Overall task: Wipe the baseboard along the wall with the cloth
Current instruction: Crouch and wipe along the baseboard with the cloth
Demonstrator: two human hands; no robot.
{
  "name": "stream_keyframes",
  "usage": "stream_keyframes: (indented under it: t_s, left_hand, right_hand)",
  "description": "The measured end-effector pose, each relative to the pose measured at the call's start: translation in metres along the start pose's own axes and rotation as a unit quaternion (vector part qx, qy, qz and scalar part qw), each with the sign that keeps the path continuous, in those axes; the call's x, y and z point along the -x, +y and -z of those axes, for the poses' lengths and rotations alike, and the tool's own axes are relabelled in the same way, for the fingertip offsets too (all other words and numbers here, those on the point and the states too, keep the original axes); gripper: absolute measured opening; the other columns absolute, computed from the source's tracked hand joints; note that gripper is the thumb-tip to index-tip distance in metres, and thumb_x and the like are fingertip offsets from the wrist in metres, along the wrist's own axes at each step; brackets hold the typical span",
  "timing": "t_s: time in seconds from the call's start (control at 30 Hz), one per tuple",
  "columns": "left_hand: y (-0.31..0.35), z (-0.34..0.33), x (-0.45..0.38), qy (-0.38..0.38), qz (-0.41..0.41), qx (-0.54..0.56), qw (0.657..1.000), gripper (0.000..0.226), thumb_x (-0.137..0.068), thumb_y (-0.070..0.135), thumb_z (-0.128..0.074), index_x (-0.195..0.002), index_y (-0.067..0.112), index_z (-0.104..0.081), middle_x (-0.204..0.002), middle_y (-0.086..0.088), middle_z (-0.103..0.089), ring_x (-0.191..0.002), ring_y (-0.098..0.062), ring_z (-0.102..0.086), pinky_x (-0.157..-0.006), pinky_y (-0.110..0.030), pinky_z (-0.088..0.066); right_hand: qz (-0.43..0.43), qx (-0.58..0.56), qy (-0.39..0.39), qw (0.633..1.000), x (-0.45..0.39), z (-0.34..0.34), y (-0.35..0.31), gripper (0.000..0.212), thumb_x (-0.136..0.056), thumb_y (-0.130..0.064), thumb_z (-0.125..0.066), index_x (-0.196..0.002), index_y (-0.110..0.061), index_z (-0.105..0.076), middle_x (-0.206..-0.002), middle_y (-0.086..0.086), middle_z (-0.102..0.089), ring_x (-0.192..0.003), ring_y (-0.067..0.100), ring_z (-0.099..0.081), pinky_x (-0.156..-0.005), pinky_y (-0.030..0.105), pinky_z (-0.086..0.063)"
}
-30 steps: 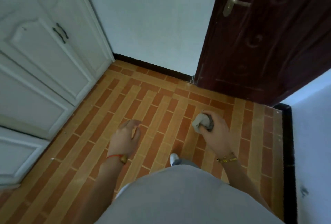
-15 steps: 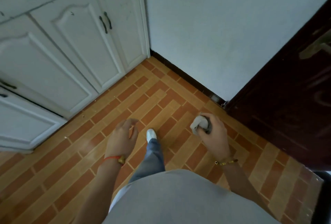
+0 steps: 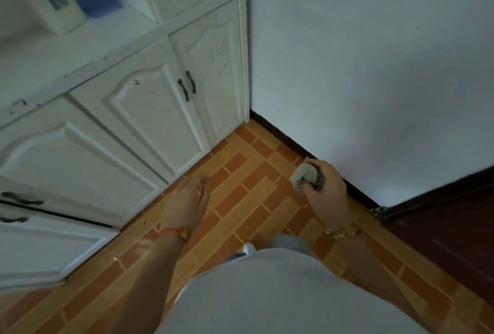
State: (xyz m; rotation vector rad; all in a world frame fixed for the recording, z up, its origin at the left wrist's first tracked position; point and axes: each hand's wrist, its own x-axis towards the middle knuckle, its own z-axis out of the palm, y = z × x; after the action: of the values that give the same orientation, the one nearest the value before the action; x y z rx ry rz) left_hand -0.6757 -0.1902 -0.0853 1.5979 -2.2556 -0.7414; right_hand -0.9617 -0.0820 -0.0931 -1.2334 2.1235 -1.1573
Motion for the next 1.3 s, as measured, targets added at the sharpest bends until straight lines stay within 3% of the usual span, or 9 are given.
stream_keyframes:
  t_s: [0.33,0.57,0.7,0.77,1.0,1.3]
  left_hand:
    - [-0.028,0.008,-0.157,-0.028,0.015,0.017,0.999,0.026,-0.1,0.019,-0.051,-0.122,0.018,-0.064,-0.119,-0.001,-0.065,-0.109,-0.02,-0.06,-0.093,-0.042,-0.051]
    - [-0.026,0.013,-0.284,-0.039,-0.002,0.033,0.999,0.024,-0.1,0.016,-0.051,-0.119,0.017,-0.065,-0.117,0.001,-0.066,-0.105,-0.019,-0.062,-0.092,-0.041,-0.051]
    - [-0.022,0.022,-0.362,-0.033,-0.028,0.038,0.998,0.024,-0.1,0.017,-0.051,-0.12,0.016,-0.065,-0.118,0.001,-0.067,-0.108,-0.019,-0.062,-0.093,-0.04,-0.051]
    - [-0.022,0.024,-0.398,-0.037,-0.043,0.041,0.998,0.024,-0.1,0.017,-0.051,-0.12,0.017,-0.065,-0.119,0.001,-0.066,-0.108,-0.017,-0.061,-0.094,-0.036,-0.05]
    - [-0.027,0.019,-0.508,-0.117,-0.093,0.055,0.987,0.025,-0.102,0.017,-0.048,-0.122,0.015,-0.063,-0.12,0.0,-0.064,-0.112,-0.017,-0.058,-0.099,-0.036,-0.047]
    - [-0.043,-0.002,-0.619,-0.227,-0.193,0.01,0.955,0.023,-0.102,0.017,-0.049,-0.118,0.016,-0.065,-0.115,0.001,-0.066,-0.105,-0.016,-0.06,-0.093,-0.031,-0.049]
  right_hand:
    - [-0.006,0.014,0.003,1.0,-0.147,-0.066,0.0,0.041,-0.079,-0.023,-0.073,-0.117,-0.025,-0.055,-0.109,-0.003,-0.06,-0.101,0.024,-0.057,-0.084,0.045,-0.052]
    - [-0.009,0.007,0.024,1.0,-0.277,-0.099,-0.02,0.035,-0.081,-0.019,-0.072,-0.114,-0.021,-0.059,-0.104,-0.003,-0.061,-0.096,0.017,-0.057,-0.084,0.03,-0.047]
    - [0.024,0.015,0.031,0.999,-0.351,-0.107,-0.04,0.034,-0.081,-0.01,-0.072,-0.113,-0.012,-0.06,-0.103,0.001,-0.063,-0.088,0.008,-0.054,-0.08,0.004,-0.038]
    - [0.026,0.017,0.037,0.999,-0.381,-0.111,-0.045,0.034,-0.082,-0.01,-0.07,-0.114,-0.013,-0.06,-0.104,0.001,-0.062,-0.091,0.009,-0.055,-0.08,0.001,-0.036]
    - [-0.038,0.024,0.068,0.997,-0.442,-0.143,-0.043,0.039,-0.083,-0.013,-0.068,-0.119,-0.02,-0.054,-0.112,-0.002,-0.059,-0.103,0.019,-0.054,-0.089,0.029,-0.044]
    - [-0.17,0.014,0.175,0.97,-0.467,-0.199,-0.023,0.047,-0.078,-0.007,-0.068,-0.119,-0.022,-0.052,-0.116,0.0,-0.058,-0.106,0.024,-0.055,-0.088,0.042,-0.051]
